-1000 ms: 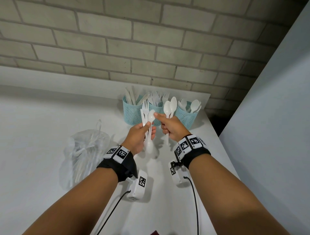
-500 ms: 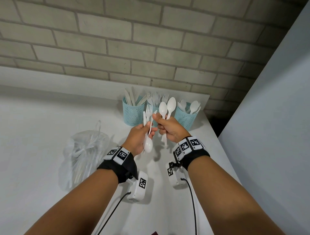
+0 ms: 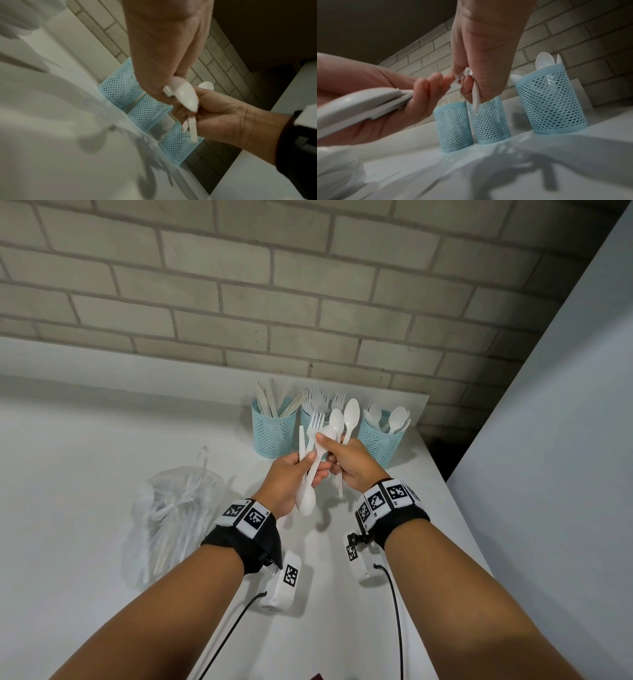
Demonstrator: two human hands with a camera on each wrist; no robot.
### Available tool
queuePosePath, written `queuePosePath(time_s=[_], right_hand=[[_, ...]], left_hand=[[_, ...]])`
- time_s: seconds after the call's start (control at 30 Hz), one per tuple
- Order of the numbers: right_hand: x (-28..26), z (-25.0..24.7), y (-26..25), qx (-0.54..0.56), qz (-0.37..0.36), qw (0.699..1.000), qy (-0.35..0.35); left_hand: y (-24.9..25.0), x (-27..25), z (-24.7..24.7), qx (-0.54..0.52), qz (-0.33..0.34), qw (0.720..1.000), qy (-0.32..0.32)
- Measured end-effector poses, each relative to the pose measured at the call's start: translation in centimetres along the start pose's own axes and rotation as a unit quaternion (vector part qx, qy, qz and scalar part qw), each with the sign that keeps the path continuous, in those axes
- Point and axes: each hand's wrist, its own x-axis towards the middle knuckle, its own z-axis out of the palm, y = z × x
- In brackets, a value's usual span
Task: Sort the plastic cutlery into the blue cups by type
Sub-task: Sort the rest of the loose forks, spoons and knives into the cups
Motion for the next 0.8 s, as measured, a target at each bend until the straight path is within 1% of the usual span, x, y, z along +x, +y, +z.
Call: queuePosePath(time_s=[0.1,0.2,0.33,0.4,0.47,0.57,0.63,0.7,0.73,0.8], right_hand=[[0.4,-0.1,-0.2,0.053,0.0,0.998,0.016],[0.6,-0.5,-0.4,0.114,0.003,0.993,0.029],[0.7,-0.6,-0.2,0.104,0.029,0.993,0.055],[0.7,-0.7,0.1,0.137,0.053,0.988,0.049],[0.5,-0.9,0.3,0.137,0.075,0.987,0.024],[-0.2,-1.0,0.4,0.043,0.109,0.991,-0.061],[-0.6,-0.9,0.4,-0.021,0.142,0.981,-0.13],[-1.1,-0.7,0.4,-0.052,0.174,0.965,-0.19],[-1.3,-0.5,0.3,-0.063,0.183,0.958,-0.209],[-1.4,-0.5,0.3,-0.089,0.186,0.953,-0.224]], left_hand=[[0.0,0.0,-0.1,-0.004,0.013,1.0,0.004],[-0.1,0.4,-0.3,-0.007,0.021,0.999,0.047],[-0.2,0.7,-0.6,-0.033,0.031,0.996,0.075],[-0.1,0.8,-0.7,-0.041,0.047,0.994,0.091],[0.0,1.0,-0.8,-0.041,0.069,0.991,0.108],[0.0,1.2,-1.0,-0.056,0.096,0.986,0.126],[0.0,1.2,-1.1,-0.054,0.115,0.983,0.134],[0.1,1.1,-1.0,-0.053,0.13,0.979,0.146],[0.1,1.1,-1.0,-0.055,0.133,0.978,0.152],[0.1,1.1,-0.9,-0.058,0.139,0.975,0.163]])
